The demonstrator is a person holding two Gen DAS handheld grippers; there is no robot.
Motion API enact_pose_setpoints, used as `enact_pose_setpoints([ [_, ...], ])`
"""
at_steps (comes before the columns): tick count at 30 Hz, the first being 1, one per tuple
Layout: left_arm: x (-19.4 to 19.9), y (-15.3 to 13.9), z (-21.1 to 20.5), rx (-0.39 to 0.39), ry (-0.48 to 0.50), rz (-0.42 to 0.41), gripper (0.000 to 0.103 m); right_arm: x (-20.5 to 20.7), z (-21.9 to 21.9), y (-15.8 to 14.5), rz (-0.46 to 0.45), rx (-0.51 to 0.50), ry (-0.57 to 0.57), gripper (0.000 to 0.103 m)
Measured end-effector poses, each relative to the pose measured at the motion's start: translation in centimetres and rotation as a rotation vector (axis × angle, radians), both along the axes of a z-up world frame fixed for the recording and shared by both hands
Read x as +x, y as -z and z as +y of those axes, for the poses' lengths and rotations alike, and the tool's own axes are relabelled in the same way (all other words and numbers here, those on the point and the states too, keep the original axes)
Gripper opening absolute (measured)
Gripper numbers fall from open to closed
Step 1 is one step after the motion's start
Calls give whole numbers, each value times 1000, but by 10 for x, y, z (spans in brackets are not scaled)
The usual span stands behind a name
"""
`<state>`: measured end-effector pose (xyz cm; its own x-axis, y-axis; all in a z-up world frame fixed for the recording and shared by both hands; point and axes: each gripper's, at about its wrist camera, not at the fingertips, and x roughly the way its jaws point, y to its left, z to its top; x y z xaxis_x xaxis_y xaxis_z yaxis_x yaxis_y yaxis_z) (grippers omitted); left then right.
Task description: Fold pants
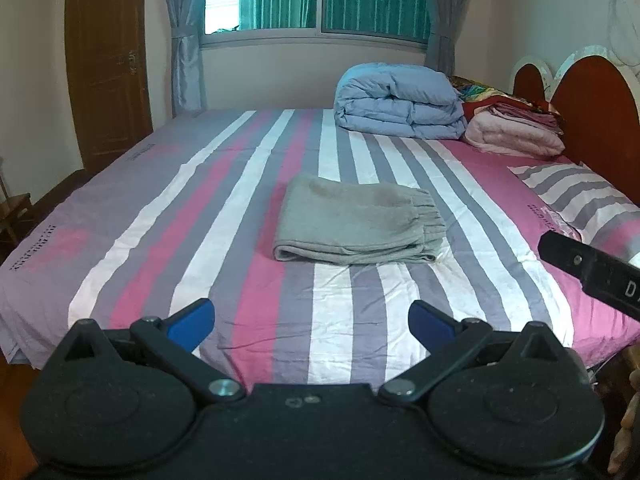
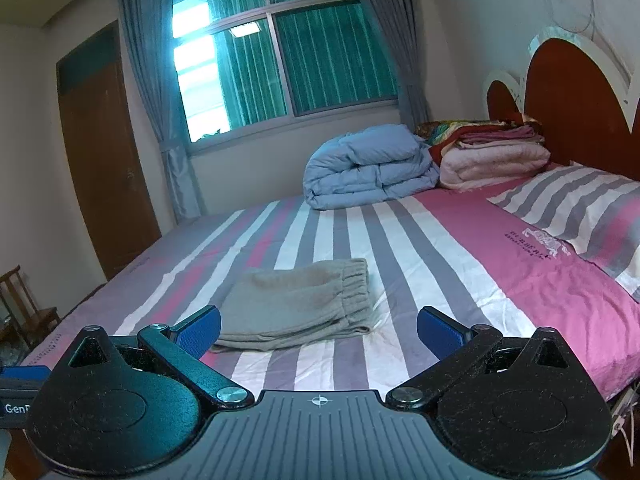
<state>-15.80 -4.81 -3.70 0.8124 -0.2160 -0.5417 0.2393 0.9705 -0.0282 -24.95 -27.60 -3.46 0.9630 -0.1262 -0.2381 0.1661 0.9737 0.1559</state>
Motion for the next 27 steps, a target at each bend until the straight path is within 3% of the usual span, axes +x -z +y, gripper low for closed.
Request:
enact_pose_setpoints([
  [27,6,3,-6,-4,26,-8,97,5,-13,5,37,7,0,103],
])
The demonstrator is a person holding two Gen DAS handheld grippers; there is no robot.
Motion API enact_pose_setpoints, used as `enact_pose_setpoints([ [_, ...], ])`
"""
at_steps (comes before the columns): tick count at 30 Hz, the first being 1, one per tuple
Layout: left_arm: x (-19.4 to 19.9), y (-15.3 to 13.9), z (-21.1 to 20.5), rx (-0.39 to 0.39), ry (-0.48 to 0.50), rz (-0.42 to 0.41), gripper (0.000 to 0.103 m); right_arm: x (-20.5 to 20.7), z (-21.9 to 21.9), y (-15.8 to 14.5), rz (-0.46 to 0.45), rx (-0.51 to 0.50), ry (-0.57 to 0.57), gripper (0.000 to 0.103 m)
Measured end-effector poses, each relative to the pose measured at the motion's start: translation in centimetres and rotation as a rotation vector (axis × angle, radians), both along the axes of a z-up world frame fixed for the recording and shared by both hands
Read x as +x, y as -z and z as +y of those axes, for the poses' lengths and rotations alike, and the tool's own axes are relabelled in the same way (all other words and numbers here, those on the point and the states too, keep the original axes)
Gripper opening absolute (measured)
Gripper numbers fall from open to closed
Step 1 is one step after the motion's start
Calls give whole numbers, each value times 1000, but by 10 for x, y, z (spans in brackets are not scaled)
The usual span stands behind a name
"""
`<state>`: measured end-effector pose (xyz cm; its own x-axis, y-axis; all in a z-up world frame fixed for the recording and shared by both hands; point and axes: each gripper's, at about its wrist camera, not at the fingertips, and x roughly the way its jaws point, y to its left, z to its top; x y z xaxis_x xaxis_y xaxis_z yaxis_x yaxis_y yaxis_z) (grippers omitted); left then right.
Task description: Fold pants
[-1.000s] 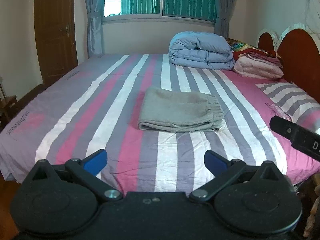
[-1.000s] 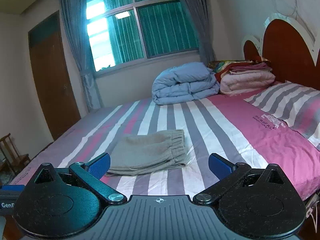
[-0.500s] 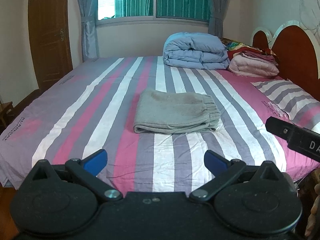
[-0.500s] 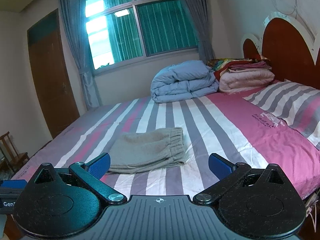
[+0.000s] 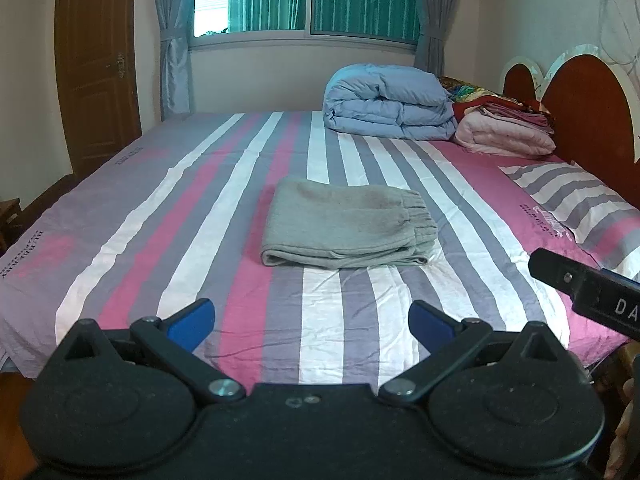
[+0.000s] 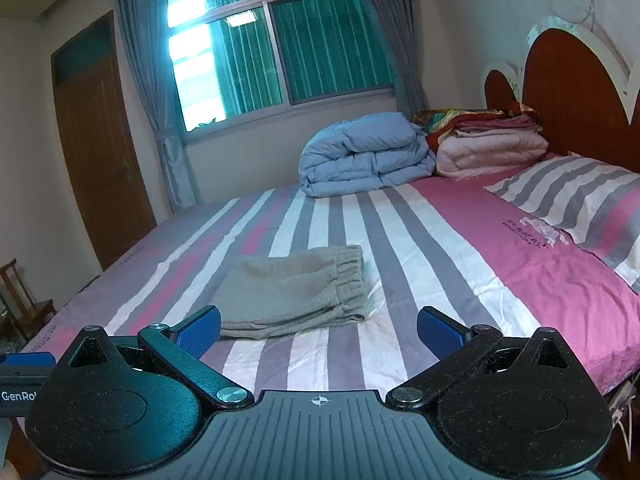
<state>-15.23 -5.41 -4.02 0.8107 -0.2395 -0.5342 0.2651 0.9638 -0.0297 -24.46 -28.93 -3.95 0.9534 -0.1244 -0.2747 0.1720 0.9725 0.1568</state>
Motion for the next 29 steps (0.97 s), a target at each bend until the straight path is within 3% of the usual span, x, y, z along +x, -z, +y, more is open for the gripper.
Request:
enact_pose_setpoints([
  [12,15,8,-7,7,8,33,97,9,-12,12,39,16,13,103],
  [20,54,20,-8,-36,49,125,97,23,-22,23,76,47,33,103],
  [26,68,16,-15,-39,79,88,89,37,-23,17,76,34,62,103],
  [29,72,10,-20,-47,96,61,92,44,-22,14,80,24,62,103],
])
